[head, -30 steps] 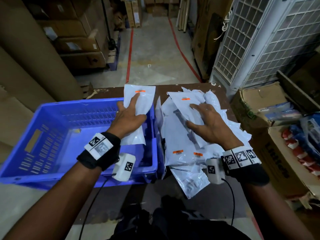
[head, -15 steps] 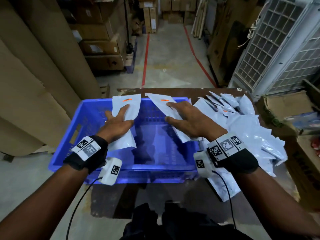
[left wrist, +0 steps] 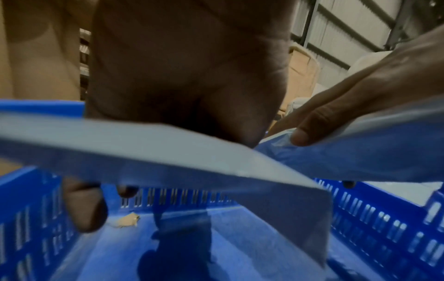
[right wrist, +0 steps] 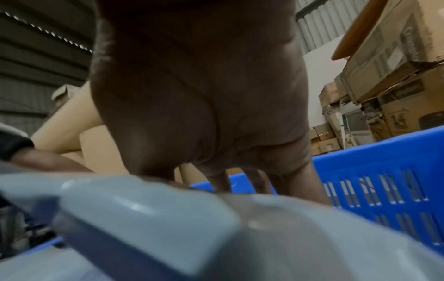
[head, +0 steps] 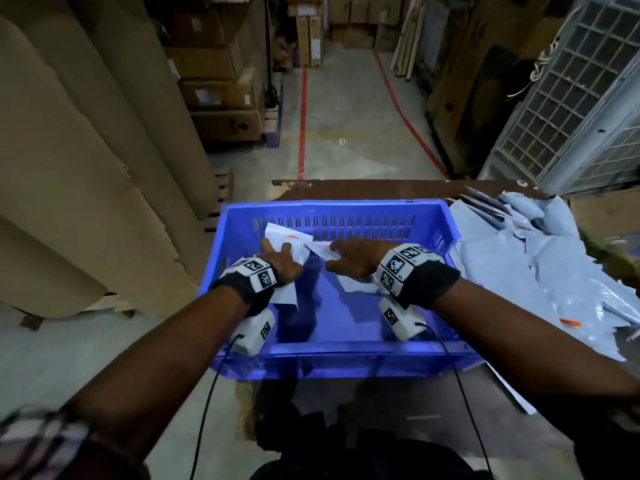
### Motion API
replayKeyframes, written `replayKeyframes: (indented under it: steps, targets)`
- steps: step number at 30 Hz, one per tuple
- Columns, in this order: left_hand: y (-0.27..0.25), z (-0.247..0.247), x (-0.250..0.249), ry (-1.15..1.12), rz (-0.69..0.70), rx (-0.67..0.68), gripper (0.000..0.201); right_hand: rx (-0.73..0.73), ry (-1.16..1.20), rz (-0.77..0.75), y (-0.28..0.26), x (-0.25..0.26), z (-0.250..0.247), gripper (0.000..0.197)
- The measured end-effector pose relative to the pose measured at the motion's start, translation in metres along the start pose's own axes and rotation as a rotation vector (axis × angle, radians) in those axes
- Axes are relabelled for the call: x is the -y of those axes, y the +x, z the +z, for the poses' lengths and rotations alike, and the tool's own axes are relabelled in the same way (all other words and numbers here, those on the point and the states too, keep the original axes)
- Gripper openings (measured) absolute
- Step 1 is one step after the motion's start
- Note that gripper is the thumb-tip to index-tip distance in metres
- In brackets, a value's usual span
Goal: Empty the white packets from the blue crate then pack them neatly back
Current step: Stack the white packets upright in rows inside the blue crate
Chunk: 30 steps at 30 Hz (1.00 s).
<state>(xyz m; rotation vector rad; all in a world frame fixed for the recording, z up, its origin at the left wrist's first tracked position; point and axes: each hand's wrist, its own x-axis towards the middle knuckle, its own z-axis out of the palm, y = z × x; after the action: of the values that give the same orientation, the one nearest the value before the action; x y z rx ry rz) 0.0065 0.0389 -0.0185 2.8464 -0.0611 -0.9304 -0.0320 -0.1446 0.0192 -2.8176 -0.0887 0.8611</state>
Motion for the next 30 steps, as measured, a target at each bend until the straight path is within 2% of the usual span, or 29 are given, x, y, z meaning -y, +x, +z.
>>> replayKeyframes:
  steps: [4,8,11,15,18,23,25,27,30]
  targets:
    - [0.017,0.01,0.001,-0.033,-0.051,0.009,0.067,0.015,-0.033,0.052,0.021,0.011,0.006,0.067]
    - [0.034,0.011,0.007,-0.091,-0.106,0.07,0.079,0.077,0.003,0.089,0.034,0.014,0.016,0.073]
    - [0.046,0.016,0.008,-0.095,-0.104,0.063,0.079,0.1,0.003,0.152,0.056,0.012,0.027,0.083]
    - [0.059,0.025,0.009,-0.181,-0.147,0.037,0.069,0.137,0.041,0.157,0.076,0.014,0.041,0.084]
    - [0.071,0.033,0.014,-0.197,-0.174,0.105,0.072,0.149,0.06,0.147,0.085,0.014,0.052,0.081]
    - [0.08,0.048,0.017,-0.107,-0.133,0.124,0.068,0.166,0.108,0.173,0.1,0.011,0.071,0.099]
    - [0.08,0.052,0.018,-0.104,-0.141,0.178,0.075,0.182,0.121,0.185,0.102,0.012,0.077,0.106]
    - [0.086,0.061,0.022,-0.09,-0.152,0.196,0.089,0.192,0.138,0.182,0.105,0.012,0.082,0.108]
    - [0.091,0.073,0.023,-0.042,-0.144,0.143,0.112,0.195,0.143,0.161,0.107,0.011,0.089,0.102]
